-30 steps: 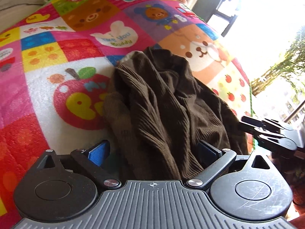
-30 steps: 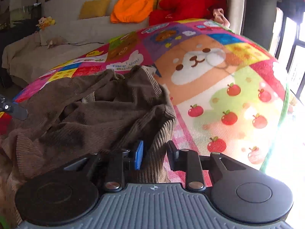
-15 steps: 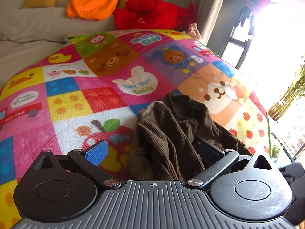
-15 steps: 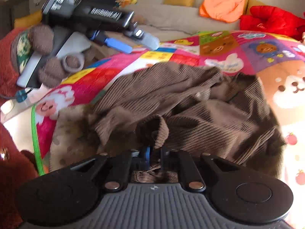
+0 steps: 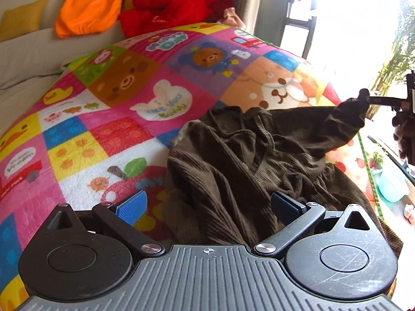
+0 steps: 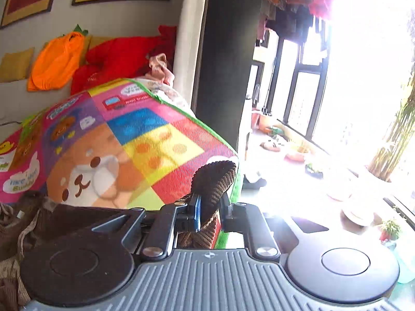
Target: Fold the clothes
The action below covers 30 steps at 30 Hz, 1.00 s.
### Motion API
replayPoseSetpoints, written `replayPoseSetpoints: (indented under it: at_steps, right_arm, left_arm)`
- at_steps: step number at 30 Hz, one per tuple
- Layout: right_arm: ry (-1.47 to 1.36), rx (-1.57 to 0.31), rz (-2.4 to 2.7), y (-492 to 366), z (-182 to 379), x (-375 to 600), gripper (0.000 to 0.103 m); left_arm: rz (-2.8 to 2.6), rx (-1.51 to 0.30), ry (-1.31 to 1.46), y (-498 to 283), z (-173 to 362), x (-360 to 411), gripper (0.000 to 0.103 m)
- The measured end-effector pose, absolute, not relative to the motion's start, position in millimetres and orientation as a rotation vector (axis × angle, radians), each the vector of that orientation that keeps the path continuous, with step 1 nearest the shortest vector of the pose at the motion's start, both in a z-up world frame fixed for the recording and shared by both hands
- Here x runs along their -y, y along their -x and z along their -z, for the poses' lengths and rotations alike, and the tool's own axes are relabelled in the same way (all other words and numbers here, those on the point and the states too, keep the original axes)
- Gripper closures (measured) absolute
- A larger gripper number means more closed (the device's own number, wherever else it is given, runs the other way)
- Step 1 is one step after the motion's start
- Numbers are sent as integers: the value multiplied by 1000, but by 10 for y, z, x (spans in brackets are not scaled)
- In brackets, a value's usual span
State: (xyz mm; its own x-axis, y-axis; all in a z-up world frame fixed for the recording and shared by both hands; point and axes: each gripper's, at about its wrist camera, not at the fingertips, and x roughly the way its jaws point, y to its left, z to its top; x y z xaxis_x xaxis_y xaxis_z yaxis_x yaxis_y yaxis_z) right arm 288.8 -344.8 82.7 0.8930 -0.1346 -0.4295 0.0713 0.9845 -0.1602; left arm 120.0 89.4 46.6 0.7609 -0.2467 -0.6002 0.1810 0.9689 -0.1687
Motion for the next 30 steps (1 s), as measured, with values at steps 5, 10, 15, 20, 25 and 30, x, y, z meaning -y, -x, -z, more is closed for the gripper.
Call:
replayPoseSetpoints:
  at_steps: [5, 10, 15, 20, 25, 30]
  right_arm:
    - [214, -408, -25, -2276, -962, 3067, 51]
    - [117, -667, -673, -1805, -802, 2105, 49]
    - [185, -884, -966, -1481, -277, 1151, 49]
    - [224, -982, -1028, -1582, -134, 708, 91]
    - [218, -820, -1029, -1954, -777, 399, 94]
    - [110, -592, -982, -2751, -1591, -134, 95]
  left_arm:
    - [112, -639, 152, -1207, -508, -1196, 0]
    - [42, -613, 217, -1197, -515, -1394, 0]
    - [42, -579, 222, -1029, -555, -1515, 0]
    - [23, -535, 256, -825, -542, -1803, 0]
    - [-23, -509, 353, -706, -435, -2189, 0]
    - [17, -489, 398, -625, -388, -2339, 0]
